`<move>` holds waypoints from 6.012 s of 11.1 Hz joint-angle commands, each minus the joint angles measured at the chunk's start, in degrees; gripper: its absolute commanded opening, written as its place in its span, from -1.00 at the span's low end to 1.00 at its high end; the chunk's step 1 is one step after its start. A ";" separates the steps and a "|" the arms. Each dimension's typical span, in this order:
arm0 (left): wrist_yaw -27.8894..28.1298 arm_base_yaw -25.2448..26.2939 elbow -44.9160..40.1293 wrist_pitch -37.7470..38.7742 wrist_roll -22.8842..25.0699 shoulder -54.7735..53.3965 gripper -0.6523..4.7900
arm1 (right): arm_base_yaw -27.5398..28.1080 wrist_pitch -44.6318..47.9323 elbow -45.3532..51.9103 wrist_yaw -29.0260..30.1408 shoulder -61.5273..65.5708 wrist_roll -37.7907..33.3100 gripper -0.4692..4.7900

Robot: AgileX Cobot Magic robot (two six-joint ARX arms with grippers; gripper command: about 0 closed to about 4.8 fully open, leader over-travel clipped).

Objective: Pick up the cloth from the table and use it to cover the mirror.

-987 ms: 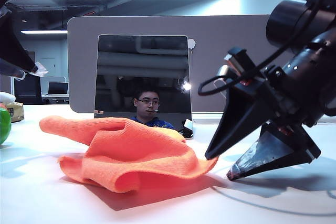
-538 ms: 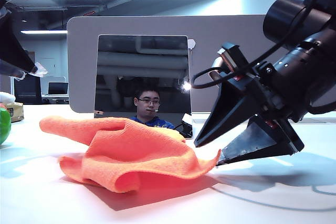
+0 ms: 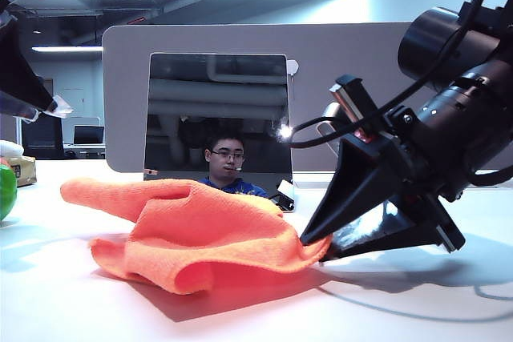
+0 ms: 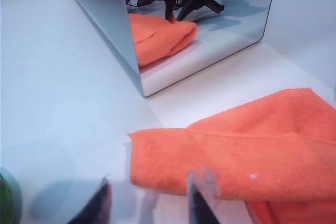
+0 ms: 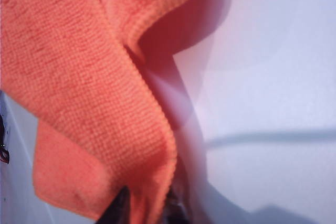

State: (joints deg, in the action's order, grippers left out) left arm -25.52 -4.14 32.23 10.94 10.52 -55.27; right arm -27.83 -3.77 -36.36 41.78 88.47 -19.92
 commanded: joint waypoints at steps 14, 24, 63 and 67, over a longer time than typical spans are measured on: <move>-8.39 -0.07 0.70 -13.49 0.90 -15.17 0.08 | -0.07 -11.89 -0.20 -15.08 -12.04 14.64 -0.83; -22.67 0.02 2.23 -19.63 -25.97 -25.62 -0.21 | -0.07 -14.36 -0.20 -16.98 -12.44 26.43 -0.83; -16.81 -0.81 5.60 -15.69 -26.08 -35.15 -0.22 | -0.07 -7.54 -0.20 -19.17 -12.41 27.85 -0.83; -19.78 -0.85 5.60 -15.72 -26.93 -35.15 -0.22 | -0.07 -7.54 -0.20 -19.19 -12.41 27.87 -0.83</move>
State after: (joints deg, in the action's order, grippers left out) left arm -43.99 -4.89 37.52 -4.49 -15.66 -90.54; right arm -27.86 -11.90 -36.36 22.30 76.25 7.86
